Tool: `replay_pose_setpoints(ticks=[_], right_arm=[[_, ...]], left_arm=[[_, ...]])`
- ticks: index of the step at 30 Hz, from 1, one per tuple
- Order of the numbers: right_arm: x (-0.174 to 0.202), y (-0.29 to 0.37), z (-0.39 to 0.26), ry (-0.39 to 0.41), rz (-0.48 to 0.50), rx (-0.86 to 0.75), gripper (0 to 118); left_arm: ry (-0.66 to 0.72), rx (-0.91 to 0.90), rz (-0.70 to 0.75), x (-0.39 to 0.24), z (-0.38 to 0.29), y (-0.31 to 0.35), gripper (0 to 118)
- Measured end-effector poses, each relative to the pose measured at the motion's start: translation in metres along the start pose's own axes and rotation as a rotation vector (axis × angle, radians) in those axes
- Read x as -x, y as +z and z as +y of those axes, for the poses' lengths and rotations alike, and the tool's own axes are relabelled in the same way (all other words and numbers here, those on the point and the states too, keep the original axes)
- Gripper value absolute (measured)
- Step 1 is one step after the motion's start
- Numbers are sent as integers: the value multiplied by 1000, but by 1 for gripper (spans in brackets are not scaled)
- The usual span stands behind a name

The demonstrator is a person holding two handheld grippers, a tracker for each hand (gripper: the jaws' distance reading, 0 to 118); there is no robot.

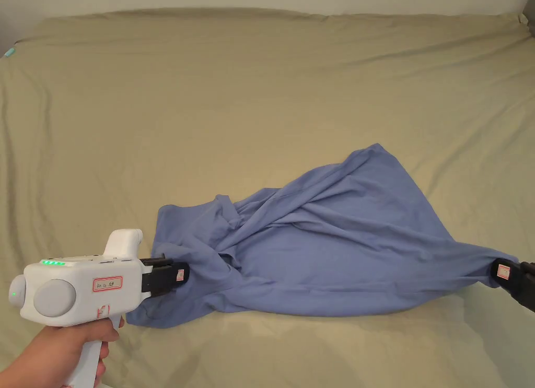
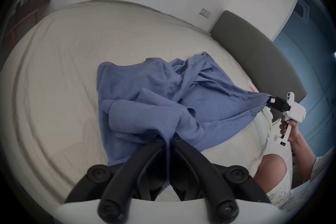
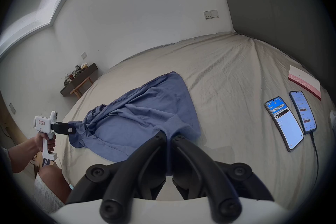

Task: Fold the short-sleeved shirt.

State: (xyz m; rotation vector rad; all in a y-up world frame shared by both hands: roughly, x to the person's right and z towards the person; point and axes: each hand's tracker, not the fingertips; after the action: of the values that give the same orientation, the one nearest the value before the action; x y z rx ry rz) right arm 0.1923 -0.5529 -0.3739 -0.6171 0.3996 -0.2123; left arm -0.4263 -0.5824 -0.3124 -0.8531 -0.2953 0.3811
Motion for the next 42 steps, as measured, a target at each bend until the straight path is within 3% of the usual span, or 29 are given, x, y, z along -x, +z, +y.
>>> replay_pose_setpoints(ticks=[20, 32, 42], right_arm=[[63, 61, 74, 70, 67, -237, 2], [121, 147, 165, 161, 125, -430, 2], [160, 185, 254, 179, 152, -500, 2]], left_arm=[[-37, -418, -15, -59, 41, 142, 0], [-132, -695, 0, -116, 91, 284, 0], [-159, -801, 22, -141, 158, 350, 0]])
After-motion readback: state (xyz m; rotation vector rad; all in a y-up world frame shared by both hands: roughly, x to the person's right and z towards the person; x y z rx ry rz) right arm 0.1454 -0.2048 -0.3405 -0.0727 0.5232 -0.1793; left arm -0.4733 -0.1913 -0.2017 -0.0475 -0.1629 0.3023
